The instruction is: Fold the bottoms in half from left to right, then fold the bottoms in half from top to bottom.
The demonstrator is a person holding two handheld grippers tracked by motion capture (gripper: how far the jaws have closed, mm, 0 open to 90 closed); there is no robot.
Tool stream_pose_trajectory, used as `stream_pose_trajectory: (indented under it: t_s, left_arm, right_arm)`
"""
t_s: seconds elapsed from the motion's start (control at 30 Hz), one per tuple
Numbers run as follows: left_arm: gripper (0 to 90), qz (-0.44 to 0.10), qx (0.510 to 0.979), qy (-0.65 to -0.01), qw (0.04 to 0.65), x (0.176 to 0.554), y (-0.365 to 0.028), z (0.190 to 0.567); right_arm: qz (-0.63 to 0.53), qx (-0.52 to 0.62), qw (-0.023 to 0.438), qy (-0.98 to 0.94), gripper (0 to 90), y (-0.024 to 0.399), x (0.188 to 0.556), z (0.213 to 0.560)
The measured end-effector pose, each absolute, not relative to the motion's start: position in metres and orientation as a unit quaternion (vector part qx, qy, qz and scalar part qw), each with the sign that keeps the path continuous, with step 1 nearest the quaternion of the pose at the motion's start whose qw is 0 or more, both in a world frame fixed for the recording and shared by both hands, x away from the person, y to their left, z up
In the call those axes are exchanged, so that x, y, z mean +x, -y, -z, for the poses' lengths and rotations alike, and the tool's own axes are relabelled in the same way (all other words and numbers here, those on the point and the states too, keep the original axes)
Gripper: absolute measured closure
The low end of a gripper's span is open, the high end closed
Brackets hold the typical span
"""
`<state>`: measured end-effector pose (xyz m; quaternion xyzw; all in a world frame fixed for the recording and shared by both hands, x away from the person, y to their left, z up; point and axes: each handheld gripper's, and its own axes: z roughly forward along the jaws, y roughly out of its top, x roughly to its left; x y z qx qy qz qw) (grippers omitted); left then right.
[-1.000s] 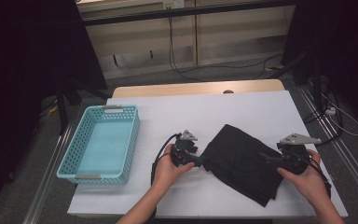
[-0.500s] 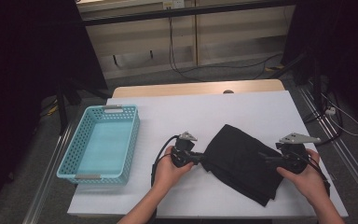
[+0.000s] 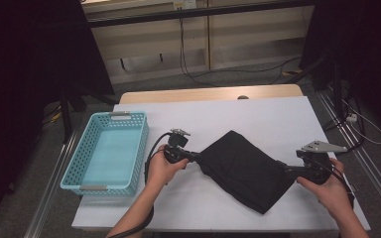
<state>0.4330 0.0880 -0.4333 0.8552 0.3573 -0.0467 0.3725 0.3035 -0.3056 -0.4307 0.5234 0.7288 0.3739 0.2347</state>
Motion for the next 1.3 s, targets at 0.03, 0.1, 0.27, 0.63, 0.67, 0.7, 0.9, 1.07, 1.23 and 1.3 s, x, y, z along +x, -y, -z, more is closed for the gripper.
stream_pose_trajectory:
  t_s: [0.03,0.1,0.27,0.63,0.67,0.7,0.9,1.07,1.23,1.3]
  left_arm:
    - [80.9,0.046,0.855,-0.359,0.371,0.434,-0.090,0.432]
    - [80.9,0.047,0.855,-0.361,0.369,0.437,-0.093,0.430]
    - [80.8,0.047,0.858,-0.361,0.361,0.441,-0.095,0.427]
    - [80.8,0.045,0.865,-0.360,0.346,0.452,-0.094,0.422]
    - [80.8,0.045,0.865,-0.360,0.346,0.454,-0.095,0.421]
    - [80.8,0.044,0.865,-0.361,0.344,0.455,-0.095,0.421]
    - [80.7,0.041,0.865,-0.368,0.339,0.464,-0.101,0.419]
    - [80.6,0.034,0.866,-0.375,0.330,0.475,-0.107,0.417]
    - [80.6,0.017,0.858,-0.395,0.328,0.495,-0.115,0.411]
    - [80.4,0.008,0.853,-0.406,0.329,0.504,-0.118,0.408]
  right_arm:
    - [-0.374,0.523,0.234,-0.729,19.6,0.305,0.304,0.431]
    - [-0.375,0.522,0.233,-0.730,19.3,0.303,0.304,0.431]
    - [-0.374,0.516,0.233,-0.734,18.0,0.298,0.305,0.432]
    - [-0.375,0.509,0.233,-0.739,15.9,0.292,0.305,0.434]
    - [-0.376,0.509,0.233,-0.738,15.7,0.291,0.306,0.433]
    - [-0.376,0.509,0.233,-0.738,15.7,0.290,0.306,0.433]
    - [-0.378,0.502,0.232,-0.743,15.3,0.283,0.307,0.435]
    - [-0.376,0.494,0.228,-0.750,15.2,0.275,0.307,0.436]
    - [-0.383,0.491,0.228,-0.748,14.8,0.264,0.308,0.436]
    - [-0.387,0.489,0.226,-0.749,14.8,0.259,0.310,0.436]
